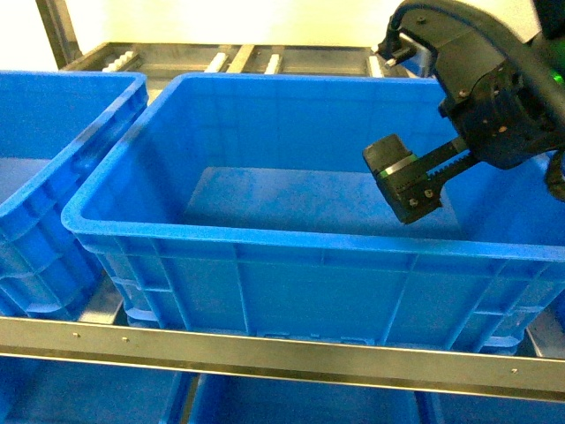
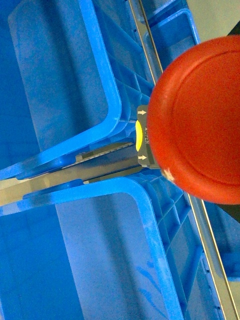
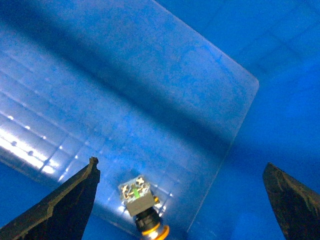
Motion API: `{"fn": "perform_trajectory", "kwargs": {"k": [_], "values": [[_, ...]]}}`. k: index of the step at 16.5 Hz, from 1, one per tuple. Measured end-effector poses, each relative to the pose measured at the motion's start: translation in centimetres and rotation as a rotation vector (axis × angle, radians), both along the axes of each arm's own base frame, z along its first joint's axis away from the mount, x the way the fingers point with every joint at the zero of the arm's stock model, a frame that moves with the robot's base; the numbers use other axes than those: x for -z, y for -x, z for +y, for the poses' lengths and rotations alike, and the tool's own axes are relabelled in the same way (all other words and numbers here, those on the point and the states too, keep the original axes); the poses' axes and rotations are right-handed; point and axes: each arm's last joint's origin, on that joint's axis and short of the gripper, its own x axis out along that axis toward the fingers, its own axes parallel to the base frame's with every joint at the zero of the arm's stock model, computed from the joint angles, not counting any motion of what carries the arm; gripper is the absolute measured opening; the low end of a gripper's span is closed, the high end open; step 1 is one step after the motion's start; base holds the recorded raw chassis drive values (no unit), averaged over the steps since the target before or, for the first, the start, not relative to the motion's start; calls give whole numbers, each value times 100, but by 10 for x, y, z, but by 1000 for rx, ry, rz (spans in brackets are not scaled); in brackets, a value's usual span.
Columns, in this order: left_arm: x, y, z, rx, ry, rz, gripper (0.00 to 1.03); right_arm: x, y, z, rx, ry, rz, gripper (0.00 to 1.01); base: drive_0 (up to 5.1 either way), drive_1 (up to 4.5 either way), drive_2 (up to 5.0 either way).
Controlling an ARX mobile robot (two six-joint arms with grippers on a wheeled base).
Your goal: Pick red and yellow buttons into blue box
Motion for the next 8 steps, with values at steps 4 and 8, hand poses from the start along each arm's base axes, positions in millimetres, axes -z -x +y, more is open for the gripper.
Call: {"fn": "perform_trajectory", "kwargs": {"k": [4,8], "values": [[0,0,0,0,0,0,24,-27,54,-50,-9,-150,-69,98,0,0,0],[0,0,0,0,0,0,24,-41,112,-98,17,-311,-161,98,0,0,0]]}}
